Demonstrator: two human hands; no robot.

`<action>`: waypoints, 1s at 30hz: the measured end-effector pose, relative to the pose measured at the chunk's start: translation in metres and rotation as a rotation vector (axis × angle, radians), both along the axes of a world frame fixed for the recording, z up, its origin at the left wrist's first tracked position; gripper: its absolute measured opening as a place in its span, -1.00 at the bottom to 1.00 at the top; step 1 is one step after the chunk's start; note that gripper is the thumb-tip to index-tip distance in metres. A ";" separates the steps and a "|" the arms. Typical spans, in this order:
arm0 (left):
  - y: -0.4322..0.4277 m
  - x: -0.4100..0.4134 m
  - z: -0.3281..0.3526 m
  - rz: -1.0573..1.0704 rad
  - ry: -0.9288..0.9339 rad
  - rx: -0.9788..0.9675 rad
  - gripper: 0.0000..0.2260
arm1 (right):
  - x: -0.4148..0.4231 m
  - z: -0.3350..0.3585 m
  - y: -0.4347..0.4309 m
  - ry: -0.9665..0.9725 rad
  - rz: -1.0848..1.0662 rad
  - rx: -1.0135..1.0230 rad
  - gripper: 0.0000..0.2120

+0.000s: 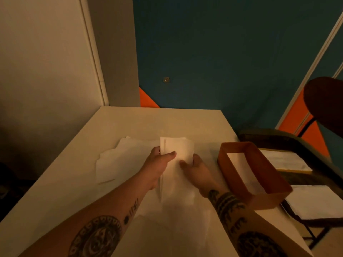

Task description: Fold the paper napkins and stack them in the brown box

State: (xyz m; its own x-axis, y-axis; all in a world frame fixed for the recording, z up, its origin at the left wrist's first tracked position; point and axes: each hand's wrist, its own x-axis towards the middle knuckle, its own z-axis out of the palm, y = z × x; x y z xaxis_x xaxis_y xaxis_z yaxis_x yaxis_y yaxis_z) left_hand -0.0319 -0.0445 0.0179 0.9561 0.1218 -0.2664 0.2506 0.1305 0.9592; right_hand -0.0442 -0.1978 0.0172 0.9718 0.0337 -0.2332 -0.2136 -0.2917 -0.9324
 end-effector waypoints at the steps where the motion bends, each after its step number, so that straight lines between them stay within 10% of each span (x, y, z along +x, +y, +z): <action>1: -0.003 0.002 -0.002 0.026 -0.009 0.048 -0.37 | 0.001 0.000 0.002 -0.044 0.039 -0.002 -0.54; 7: 0.006 0.012 -0.006 0.200 -0.071 0.398 -0.74 | 0.010 0.011 0.004 -0.064 0.209 0.171 -0.56; 15: 0.070 0.024 -0.009 0.401 -0.069 0.378 -0.82 | 0.006 -0.027 0.005 -0.132 0.544 -0.788 -0.61; 30: 0.088 0.017 -0.012 0.512 -0.117 0.337 -0.85 | 0.001 -0.035 0.006 -0.239 0.503 -0.864 -0.63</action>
